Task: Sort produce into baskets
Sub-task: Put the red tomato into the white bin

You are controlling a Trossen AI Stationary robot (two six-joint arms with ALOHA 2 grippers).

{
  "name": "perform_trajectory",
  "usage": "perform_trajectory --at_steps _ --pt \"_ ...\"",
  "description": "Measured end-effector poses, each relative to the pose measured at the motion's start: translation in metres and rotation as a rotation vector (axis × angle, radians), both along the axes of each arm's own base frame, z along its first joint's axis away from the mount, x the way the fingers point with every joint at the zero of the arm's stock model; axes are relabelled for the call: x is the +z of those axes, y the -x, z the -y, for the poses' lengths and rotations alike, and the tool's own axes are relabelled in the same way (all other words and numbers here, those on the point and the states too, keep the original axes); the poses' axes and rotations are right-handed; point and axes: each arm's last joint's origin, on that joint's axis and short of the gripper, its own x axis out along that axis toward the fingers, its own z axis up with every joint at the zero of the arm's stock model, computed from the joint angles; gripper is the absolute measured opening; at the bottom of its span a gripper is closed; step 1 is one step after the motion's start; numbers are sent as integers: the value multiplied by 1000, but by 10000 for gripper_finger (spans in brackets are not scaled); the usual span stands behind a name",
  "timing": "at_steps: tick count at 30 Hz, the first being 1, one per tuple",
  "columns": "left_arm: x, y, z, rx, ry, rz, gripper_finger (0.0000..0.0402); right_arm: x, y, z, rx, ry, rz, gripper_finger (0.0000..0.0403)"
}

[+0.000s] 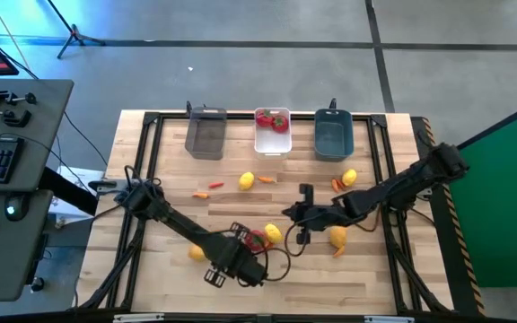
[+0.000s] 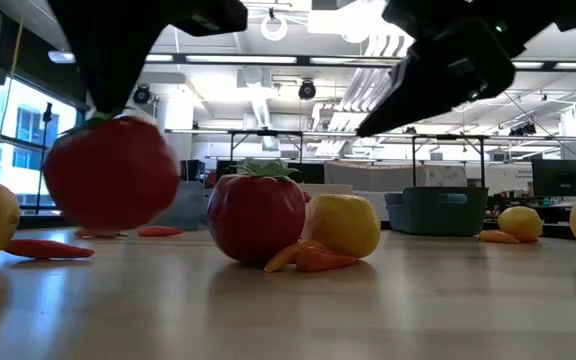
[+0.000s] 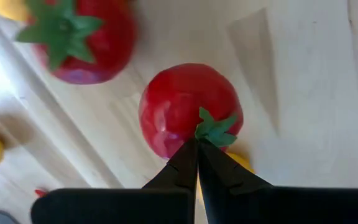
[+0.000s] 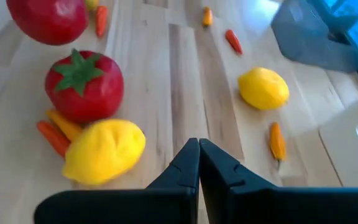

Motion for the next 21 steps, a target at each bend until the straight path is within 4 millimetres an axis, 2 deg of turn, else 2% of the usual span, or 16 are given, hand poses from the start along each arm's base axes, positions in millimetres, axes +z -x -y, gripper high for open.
perform_trajectory --at_steps 5,9,15,21 --pt "9 -7 -23 -3 -14 9 0 -1 23 11 -44 -31 64 0" --pt "19 -14 -50 8 -30 21 0 -1 35 16 -84 -37 95 0" --pt "52 -17 -109 121 -33 89 0 0 39 19 -97 -35 112 0" --pt "84 -14 -177 257 -15 194 0 0 37 24 -110 -21 113 0"
